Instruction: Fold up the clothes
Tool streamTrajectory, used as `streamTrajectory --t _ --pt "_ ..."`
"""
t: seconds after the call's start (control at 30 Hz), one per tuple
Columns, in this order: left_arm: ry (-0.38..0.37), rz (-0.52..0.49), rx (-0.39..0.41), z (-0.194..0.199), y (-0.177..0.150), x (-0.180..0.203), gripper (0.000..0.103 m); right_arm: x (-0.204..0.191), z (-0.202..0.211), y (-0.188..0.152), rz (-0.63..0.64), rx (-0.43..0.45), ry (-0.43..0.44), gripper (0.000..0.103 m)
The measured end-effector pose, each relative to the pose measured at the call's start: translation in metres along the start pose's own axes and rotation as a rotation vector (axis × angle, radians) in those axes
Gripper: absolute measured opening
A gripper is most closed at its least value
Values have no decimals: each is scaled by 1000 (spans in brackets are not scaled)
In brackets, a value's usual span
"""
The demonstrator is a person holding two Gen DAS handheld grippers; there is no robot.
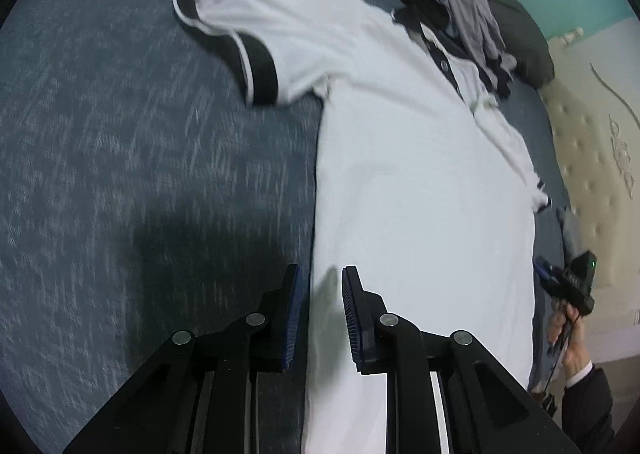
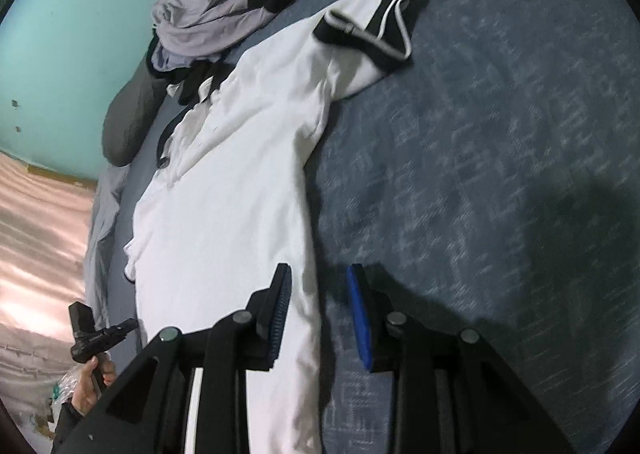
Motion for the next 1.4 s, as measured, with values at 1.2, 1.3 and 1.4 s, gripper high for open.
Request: streamTrajectory --t 1.2,1.3,1.4 --pt "3 -16 -58 5 -40 -9 21 -7 21 -66 83 -111 -33 23" --pt "13 -23 -65 5 -44 -9 21 -7 18 -73 93 -109 -31 8" --pt "17 -24 -69 3 -45 -8 20 -2 20 -72 56 -86 -25 3"
Point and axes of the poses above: each gripper's, at about its wrist camera, not at the fingertips, and z roughly against the way its jaws point, x to its right, y to its top, the point moved 6 cm from there along -z, roughly the way its jaws point, and after that the axes turned 10 degrees about -y, right-handed, at the moved point
